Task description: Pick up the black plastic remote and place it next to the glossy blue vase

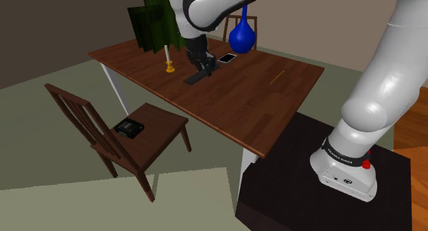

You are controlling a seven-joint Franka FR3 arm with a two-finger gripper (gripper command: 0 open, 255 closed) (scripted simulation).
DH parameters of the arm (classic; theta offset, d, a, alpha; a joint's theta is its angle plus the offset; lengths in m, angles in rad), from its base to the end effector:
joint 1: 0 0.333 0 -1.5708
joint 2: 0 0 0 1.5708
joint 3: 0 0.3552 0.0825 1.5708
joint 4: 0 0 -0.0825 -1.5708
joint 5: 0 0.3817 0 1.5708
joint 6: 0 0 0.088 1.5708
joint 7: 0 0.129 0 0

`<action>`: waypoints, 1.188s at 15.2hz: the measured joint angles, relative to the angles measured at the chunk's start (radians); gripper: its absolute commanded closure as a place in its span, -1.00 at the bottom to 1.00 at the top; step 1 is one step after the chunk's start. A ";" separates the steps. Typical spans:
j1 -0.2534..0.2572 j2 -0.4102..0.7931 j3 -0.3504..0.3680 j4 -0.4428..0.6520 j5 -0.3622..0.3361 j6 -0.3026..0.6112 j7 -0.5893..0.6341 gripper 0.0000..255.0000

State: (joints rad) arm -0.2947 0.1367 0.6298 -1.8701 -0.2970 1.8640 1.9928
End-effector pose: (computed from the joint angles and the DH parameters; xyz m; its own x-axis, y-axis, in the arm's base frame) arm 0.5597 0.1506 0.4632 0.0191 -0.9745 0.2236 -0.9994 -0.0122 0.0322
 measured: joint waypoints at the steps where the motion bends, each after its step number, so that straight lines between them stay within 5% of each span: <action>1: 0.000 -0.004 0.001 0.010 0.004 -0.013 -0.004 1.00; 18: 0.006 -0.027 0.008 0.213 0.029 -0.227 -0.056 1.00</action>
State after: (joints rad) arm -0.2890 0.1099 0.6379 -1.6576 -0.2679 1.6367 1.9370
